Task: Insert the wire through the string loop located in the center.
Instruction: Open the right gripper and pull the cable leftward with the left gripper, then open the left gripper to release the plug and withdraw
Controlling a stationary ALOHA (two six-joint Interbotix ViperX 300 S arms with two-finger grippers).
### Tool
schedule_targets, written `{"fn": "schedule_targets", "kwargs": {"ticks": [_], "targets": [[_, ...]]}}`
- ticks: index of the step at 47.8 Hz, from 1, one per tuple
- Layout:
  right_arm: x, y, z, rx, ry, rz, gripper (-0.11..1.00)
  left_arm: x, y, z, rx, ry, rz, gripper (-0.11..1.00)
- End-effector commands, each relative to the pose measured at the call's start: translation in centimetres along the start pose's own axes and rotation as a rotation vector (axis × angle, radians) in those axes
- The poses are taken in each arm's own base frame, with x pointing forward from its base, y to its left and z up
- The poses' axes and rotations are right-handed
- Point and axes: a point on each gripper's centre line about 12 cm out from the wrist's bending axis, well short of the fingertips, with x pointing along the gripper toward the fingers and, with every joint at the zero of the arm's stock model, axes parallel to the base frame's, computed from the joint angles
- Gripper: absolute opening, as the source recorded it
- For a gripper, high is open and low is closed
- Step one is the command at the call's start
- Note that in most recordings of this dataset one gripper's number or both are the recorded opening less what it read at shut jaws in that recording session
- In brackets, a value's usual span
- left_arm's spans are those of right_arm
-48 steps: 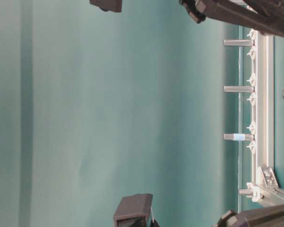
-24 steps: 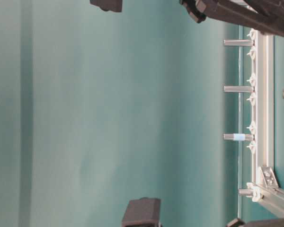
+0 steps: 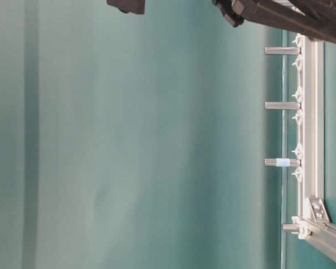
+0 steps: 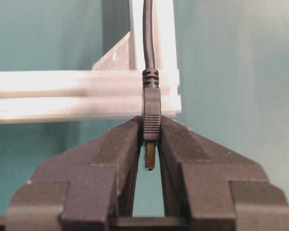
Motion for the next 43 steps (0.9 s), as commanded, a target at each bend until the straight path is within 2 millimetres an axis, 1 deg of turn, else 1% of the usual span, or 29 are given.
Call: {"fn": "schedule_targets", "kwargs": {"ticks": [1, 10, 24, 31, 43], "targets": [[-0.4, 0.0, 0.8, 0.0, -0.034, 0.001, 0.35, -0.4, -0.1, 0.2, -0.016, -0.016, -0.005, 0.13], [-0.4, 0.0, 0.8, 0.0, -0.034, 0.002, 0.35, -0.1, -0.1, -0.2, -0.016, -0.001, -0.002, 0.13], [-0.4, 0.1, 1.1, 0.0, -0.055, 0.004, 0.35, 1.7, 0.1, -1.7, -0.014, 0.075, 0.009, 0.13], [-0.4, 0.1, 1.2, 0.0, -0.063, 0.005, 0.35, 2.6, 0.0, -2.1, -0.013, 0.081, 0.008, 0.13], [-0.4, 0.1, 0.8, 0.0, -0.053, 0.005, 0.35, 3.3, -0.4, -2.7, -0.006, 0.109, 0.002, 0.13]]}}
